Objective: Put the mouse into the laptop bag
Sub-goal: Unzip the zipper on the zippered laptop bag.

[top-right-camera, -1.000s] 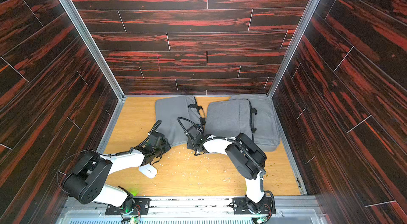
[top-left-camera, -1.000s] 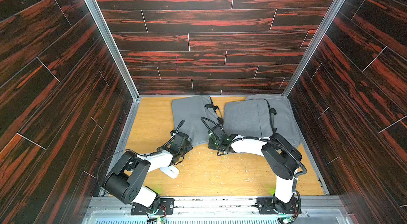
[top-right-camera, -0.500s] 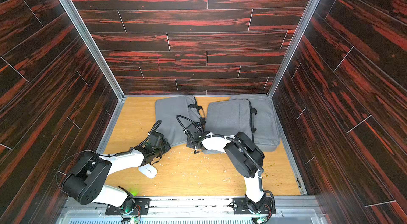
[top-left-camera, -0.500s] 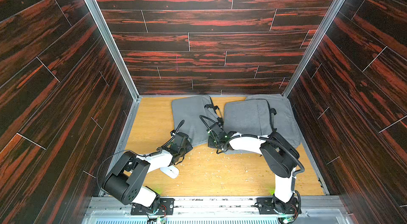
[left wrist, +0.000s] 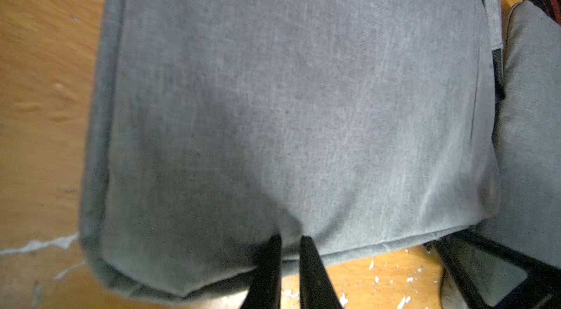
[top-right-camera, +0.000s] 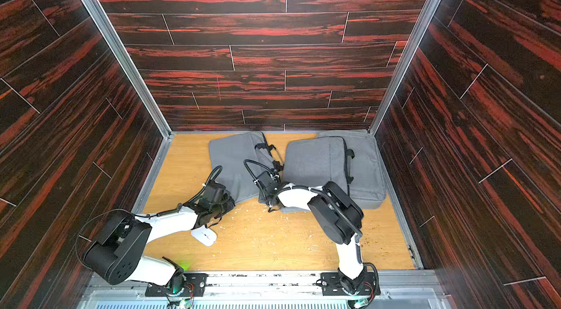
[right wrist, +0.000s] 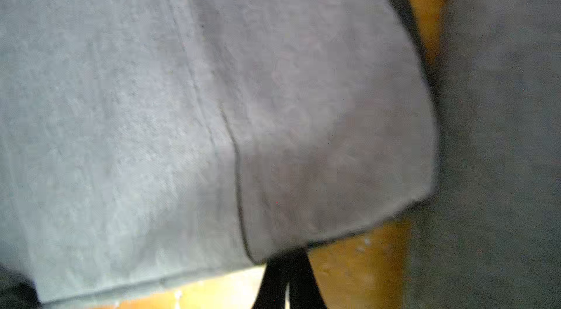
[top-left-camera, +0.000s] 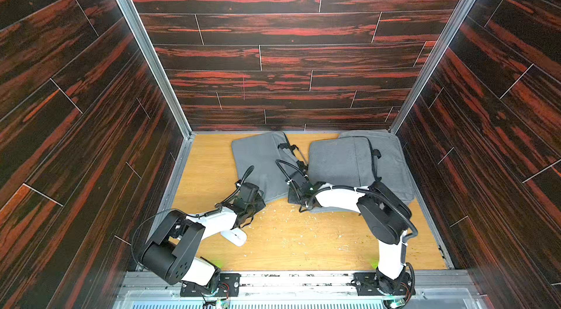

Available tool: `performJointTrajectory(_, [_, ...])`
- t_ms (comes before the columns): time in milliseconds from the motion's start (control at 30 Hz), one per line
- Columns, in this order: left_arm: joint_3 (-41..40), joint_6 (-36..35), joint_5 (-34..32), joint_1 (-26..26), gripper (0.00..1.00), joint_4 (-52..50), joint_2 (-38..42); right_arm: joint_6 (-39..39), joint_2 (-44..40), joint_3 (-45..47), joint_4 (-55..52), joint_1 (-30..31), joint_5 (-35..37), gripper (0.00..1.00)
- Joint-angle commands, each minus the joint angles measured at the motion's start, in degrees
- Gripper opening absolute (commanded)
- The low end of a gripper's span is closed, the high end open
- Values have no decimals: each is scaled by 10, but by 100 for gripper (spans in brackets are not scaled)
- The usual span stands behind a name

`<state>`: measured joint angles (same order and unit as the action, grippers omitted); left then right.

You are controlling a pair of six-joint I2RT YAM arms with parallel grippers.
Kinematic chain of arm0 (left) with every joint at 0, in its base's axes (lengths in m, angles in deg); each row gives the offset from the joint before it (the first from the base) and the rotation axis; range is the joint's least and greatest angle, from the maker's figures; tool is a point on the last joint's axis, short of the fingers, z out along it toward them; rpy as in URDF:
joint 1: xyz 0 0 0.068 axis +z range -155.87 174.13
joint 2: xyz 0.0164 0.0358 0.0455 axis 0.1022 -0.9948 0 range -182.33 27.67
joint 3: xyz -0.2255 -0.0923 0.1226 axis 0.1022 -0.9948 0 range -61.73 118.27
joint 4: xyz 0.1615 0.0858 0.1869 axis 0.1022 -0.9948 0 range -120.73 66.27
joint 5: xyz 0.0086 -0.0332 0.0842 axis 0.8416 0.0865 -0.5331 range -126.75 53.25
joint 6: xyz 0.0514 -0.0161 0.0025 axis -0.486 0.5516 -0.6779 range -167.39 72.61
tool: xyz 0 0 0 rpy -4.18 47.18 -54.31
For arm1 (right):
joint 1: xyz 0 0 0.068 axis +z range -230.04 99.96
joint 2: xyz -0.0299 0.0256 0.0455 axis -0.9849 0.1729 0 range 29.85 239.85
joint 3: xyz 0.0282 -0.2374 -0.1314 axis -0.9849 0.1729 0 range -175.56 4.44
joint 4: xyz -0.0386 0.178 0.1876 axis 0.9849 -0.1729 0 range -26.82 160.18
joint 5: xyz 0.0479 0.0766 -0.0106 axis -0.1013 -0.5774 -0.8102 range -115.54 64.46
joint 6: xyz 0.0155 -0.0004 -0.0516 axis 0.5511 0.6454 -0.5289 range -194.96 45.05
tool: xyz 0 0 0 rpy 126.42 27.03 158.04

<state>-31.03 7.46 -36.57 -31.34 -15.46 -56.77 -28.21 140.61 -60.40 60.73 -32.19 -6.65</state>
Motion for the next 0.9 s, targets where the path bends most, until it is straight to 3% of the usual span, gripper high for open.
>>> performJointTrajectory(0, [-43, -8, 2, 36, 18, -129, -2, -19, -14, 56, -19, -8, -23, 0])
performJointTrajectory(233, [-47, -36, -28, 127, 18, -203, 72, -63, -30, 107, 58, -3, -103, 0])
performJointTrajectory(433, [-10, -72, -68, 179, 21, -270, 128, -78, -29, 109, 111, 44, -179, 0])
performJointTrajectory(567, [35, -106, -19, 179, 25, -287, 137, -62, -12, 95, 158, 70, -255, 0])
performJointTrajectory(700, [47, -101, 33, 171, 30, -292, 143, -47, 2, 77, 176, 82, -285, 0])
performJointTrajectory(767, [39, -95, 34, 159, 37, -300, 158, -44, 3, 70, 179, 83, -288, 0])
performJointTrajectory(833, [21, -89, 36, 144, 58, -305, 180, -48, 4, 63, 176, 82, -286, 0])
performJointTrajectory(867, [12, -84, 36, 138, 63, -308, 189, -52, 6, 57, 172, 82, -284, 0])
